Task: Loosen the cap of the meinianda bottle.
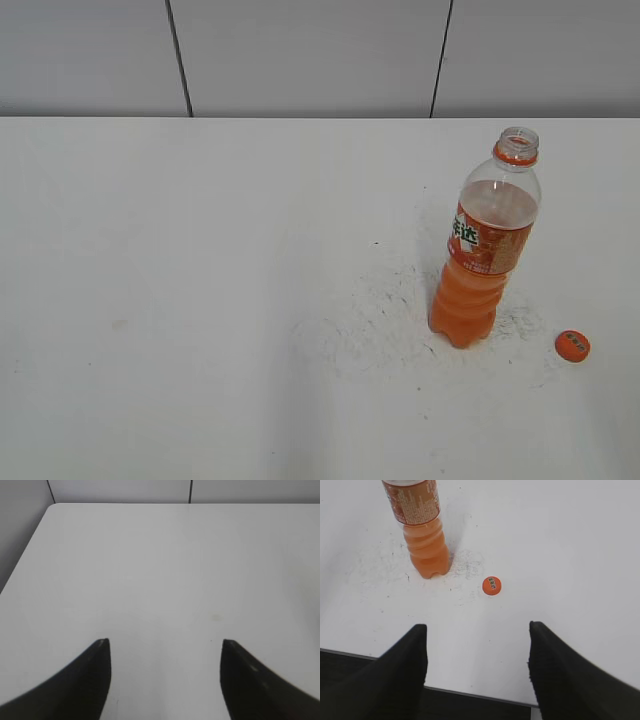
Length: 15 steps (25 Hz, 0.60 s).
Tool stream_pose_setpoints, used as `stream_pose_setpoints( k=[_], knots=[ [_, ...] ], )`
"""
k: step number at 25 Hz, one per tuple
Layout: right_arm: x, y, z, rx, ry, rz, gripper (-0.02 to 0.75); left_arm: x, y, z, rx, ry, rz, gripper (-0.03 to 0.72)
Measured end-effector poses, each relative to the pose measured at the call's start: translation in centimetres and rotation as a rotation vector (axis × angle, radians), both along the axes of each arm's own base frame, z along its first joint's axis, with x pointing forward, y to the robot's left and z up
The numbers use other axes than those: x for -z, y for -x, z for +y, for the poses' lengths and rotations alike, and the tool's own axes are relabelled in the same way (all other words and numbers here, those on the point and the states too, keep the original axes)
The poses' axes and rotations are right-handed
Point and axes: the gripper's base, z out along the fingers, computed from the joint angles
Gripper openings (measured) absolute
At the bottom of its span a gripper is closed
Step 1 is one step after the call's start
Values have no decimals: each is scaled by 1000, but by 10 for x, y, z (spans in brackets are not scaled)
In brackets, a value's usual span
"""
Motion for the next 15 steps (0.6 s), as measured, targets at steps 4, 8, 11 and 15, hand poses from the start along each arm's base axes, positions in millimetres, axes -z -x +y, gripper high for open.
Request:
stream_pose_setpoints(
  k=[4,8,11,15],
  knots=[
    [0,0,0,0,-1,-1,471,0,0,0,-41,0,-1,515],
    [0,0,0,-1,-2,-1,471,0,0,0,-51,0,-1,508],
    [0,0,0,-1,-2,-1,471,0,0,0,-51,0,-1,502],
    [0,0,0,-1,-2,-1,471,0,0,0,-51,0,-1,498]
  ],
)
